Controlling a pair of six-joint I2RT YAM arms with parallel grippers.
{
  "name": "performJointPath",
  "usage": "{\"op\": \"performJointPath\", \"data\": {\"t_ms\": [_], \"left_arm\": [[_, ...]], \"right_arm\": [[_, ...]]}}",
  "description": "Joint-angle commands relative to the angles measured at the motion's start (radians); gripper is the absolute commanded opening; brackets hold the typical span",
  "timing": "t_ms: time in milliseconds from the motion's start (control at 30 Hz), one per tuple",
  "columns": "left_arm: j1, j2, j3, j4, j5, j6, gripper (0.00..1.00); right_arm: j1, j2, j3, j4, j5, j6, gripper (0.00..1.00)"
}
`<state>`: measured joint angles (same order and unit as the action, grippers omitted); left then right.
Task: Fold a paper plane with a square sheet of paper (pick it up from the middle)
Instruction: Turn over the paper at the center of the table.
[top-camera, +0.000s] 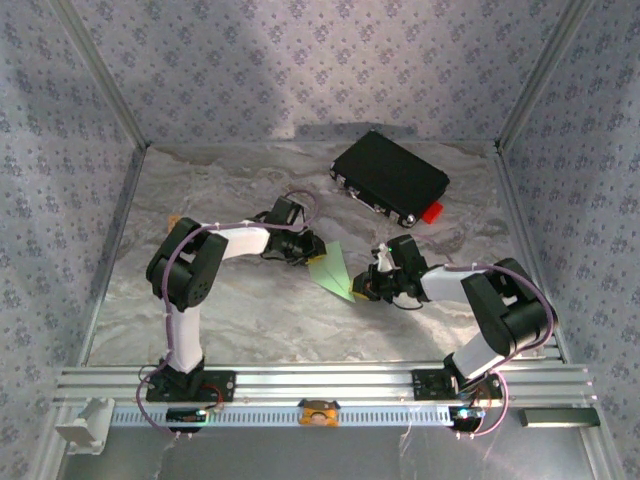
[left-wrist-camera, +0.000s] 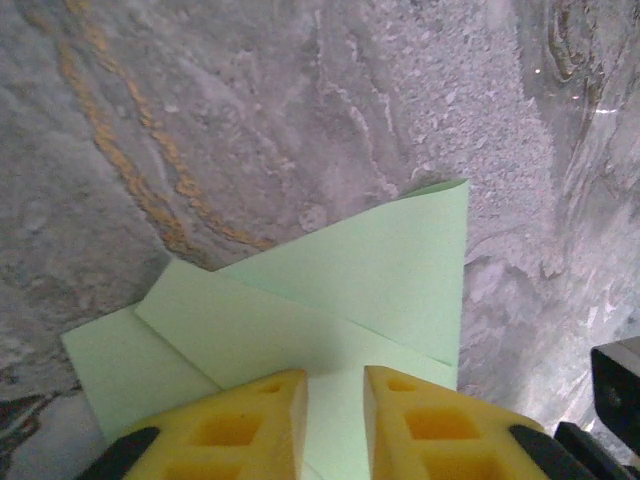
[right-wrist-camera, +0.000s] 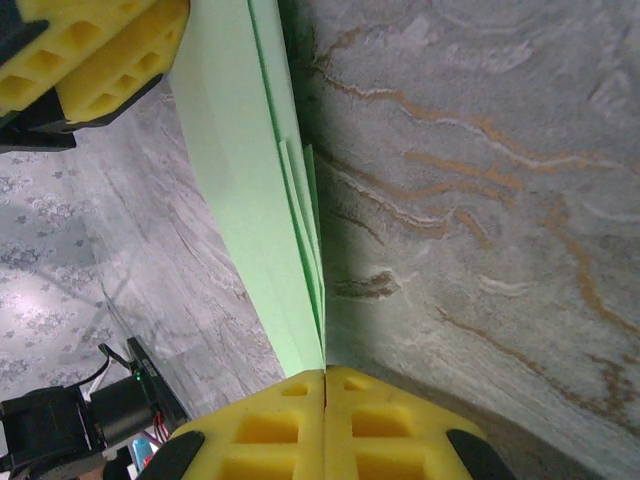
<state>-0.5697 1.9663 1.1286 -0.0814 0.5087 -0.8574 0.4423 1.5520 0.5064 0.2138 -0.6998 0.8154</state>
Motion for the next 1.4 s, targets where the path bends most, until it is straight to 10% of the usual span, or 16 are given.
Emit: {"op": "performJointPath", "data": {"t_ms": [0, 300, 867, 1367], "left_arm": [[0.001, -0.040, 0.025, -0.095, -0.057, 0.023, 0.30], [-0.013, -0.272, -0.050, -0.154, -0.275, 0.065, 0.50], [-0.005, -0.553, -0.243, -0.041, -0.469, 0.053, 0.53], [0.018, -0.679, -0.333, -0.030, -0.551, 0.028, 0.55]], "right_arm": [[-0.008, -0.050, -0.015, -0.036, -0.010, -0.027, 0.05], [0.011, -0.236, 0.055, -0.317, 0.200, -0.221, 0.04], [0.150, -0.543, 0.094, -0.529, 0.710, -0.341, 0.02], [0.421, -0.347, 0.318, -0.846, 1.308, -0.392, 0.01]]}}
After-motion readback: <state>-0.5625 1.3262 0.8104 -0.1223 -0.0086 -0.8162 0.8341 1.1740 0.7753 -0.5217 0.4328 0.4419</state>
